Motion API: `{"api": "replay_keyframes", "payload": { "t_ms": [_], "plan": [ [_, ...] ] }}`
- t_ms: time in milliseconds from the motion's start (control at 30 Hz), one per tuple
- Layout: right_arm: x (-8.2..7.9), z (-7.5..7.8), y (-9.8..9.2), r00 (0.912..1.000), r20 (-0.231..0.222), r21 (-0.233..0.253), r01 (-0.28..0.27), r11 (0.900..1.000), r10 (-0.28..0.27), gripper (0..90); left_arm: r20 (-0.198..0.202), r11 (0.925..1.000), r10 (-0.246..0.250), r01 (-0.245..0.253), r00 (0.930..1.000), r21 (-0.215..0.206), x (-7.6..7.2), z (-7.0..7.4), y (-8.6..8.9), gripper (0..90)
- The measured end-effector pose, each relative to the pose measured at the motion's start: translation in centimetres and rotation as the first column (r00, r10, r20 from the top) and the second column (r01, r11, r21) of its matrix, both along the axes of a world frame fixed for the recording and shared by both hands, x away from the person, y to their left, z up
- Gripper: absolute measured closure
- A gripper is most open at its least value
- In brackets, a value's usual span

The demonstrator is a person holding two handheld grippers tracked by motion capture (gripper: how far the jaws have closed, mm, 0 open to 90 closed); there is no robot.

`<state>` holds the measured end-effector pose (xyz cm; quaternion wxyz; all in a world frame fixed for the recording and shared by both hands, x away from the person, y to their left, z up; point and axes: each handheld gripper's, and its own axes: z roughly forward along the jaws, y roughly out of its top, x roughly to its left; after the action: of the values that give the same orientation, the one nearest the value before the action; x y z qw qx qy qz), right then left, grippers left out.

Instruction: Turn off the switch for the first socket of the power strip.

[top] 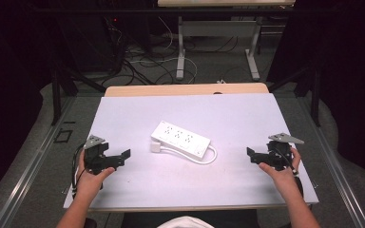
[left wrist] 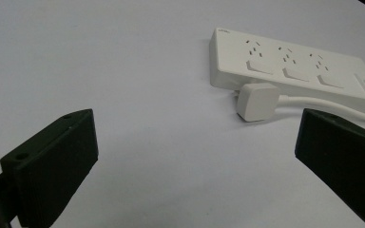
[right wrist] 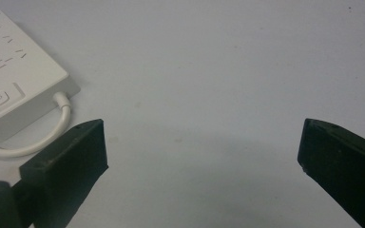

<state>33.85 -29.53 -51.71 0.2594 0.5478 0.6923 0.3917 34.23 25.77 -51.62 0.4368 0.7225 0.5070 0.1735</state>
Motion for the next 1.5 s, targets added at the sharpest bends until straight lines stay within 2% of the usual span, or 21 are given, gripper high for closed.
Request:
{"api": "replay_keyframes", "payload": {
  "t_ms": [67,167,533,867,967,1100,1267,1367,1500],
  "plan": [
    [-0.2,0.1,0.1,1.0000,0.008,-0.014,-0.002,1.000,0.002,2.3,0.007,1.0000,-0.005,0.005,1.0000,0.007,-0.1,0.0,-0.1,0.5],
    [-0.2,0.1,0.2,0.9999,0.017,-0.009,0.000,1.000,0.001,2.6,0.018,0.9998,-0.017,0.017,0.9997,0.006,-0.3,0.0,-0.2,0.5],
    [0.0,0.1,0.3,0.9997,0.023,-0.013,-0.011,1.000,0.011,6.3,0.001,0.9995,-0.028,0.028,0.9996,0.014,-0.5,-0.2,-0.5,0.8],
    [0.0,0.8,0.8,0.9989,0.038,-0.017,-0.026,1.000,0.027,10.1,0.009,0.9995,-0.025,0.025,0.9996,0.022,-0.8,-0.1,-0.8,1.2],
    [0.0,1.3,0.9,0.9983,0.038,-0.020,-0.043,0.999,0.044,15.1,0.009,0.9993,-0.028,0.028,0.9996,0.024,-0.8,-0.1,-0.8,1.4],
    [0.1,2.0,1.1,0.9963,0.035,-0.020,-0.078,0.997,0.079,15.2,0.011,0.9994,-0.026,0.025,0.9996,0.023,-0.8,-0.1,-0.8,1.7],
    [0.4,2.7,1.3,0.9937,0.023,-0.043,-0.109,0.993,0.110,16.3,0.020,0.9994,-0.023,0.022,0.9995,0.025,-0.8,-0.2,-1.0,1.9],
    [0.5,3.2,1.5,0.9921,0.010,-0.031,-0.124,0.992,0.125,16.9,0.022,0.9995,-0.021,0.021,0.9995,0.026,-0.8,-0.2,-1.0,1.9],
    [0.7,3.8,1.8,0.9887,0.000,-0.041,-0.150,0.988,0.150,17.5,0.023,0.9995,-0.018,0.018,0.9996,0.026,-0.8,-0.2,-1.0,2.1]
  ]
}}
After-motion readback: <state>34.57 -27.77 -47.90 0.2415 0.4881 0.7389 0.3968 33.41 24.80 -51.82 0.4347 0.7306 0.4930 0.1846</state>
